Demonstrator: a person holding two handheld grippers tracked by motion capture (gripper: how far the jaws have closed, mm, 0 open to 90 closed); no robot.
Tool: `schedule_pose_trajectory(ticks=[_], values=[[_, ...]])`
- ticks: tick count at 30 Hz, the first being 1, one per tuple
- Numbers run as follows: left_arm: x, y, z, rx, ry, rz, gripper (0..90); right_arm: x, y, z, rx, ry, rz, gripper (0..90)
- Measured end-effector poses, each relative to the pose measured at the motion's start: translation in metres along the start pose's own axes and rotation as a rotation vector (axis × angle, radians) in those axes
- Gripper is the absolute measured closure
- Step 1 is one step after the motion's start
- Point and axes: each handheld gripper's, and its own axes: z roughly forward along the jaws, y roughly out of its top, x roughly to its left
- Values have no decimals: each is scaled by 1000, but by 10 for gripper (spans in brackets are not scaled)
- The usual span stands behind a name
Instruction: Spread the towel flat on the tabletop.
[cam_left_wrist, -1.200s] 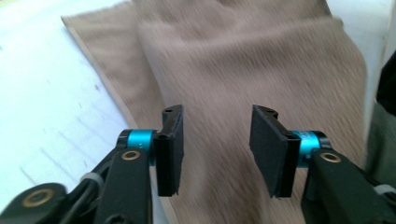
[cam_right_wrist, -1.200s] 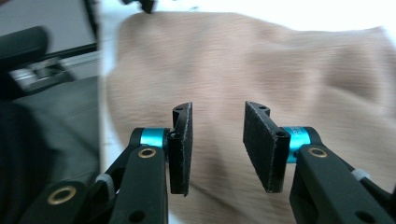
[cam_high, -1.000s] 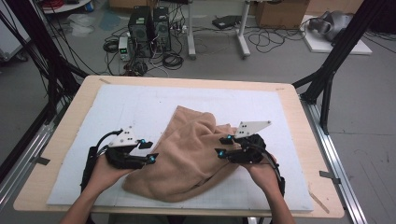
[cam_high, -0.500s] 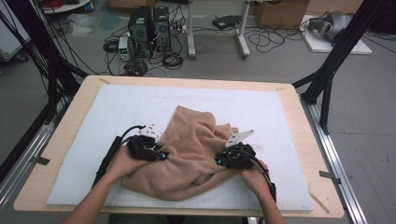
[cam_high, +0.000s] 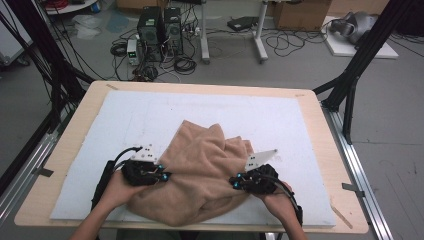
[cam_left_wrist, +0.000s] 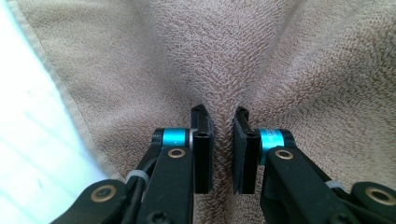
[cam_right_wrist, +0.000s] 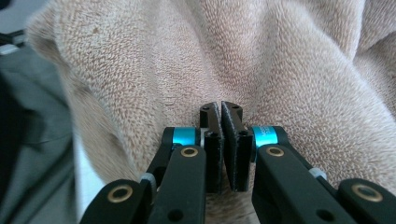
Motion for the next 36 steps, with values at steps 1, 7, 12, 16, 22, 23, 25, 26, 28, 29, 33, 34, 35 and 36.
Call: schedule_pose_trajectory(ticks=[1, 7, 12, 16, 22, 23, 25, 26, 28, 29, 33, 34, 35, 36], values=[[-4, -4, -3, 2, 1, 0, 807, 6, 1, -1, -2, 12, -6, 874], [-17, -19, -17, -17, -13, 7, 757, 30, 2, -1, 23, 58, -65, 839], [-7, -9, -29, -84, -15, -11, 557, 28, 13, -15, -73, 85, -48, 688], [5, 10, -33, -132, 18, 4, 497, 13, 25, -31, -127, 40, -42, 642], [28, 31, -11, -135, 92, 25, 507, -29, 38, -30, -123, -77, -8, 621], [32, 33, -5, -121, 101, 32, 519, -35, 38, -27, -117, -94, -3, 619], [40, 35, 8, -94, 109, 30, 524, -47, 38, -17, -85, -121, -3, 610], [44, 34, 15, -82, 110, 16, 530, -53, 37, -12, -78, -124, 9, 601], [52, 31, 27, -48, 108, -6, 529, -63, 33, -1, -53, -118, 37, 589], [56, 30, 32, -30, 113, -11, 526, -67, 31, 5, -42, -115, 48, 572], [63, 25, 47, 11, 132, -32, 462, -80, 24, 23, -7, -132, 85, 498], [63, 24, 50, 25, 137, -24, 455, -83, 23, 26, -6, -136, 98, 499], [63, 23, 53, 33, 142, -16, 459, -86, 22, 29, 1, -142, 103, 502], [63, 23, 53, 28, 147, -18, 465, -87, 21, 31, 14, -151, 105, 516]])
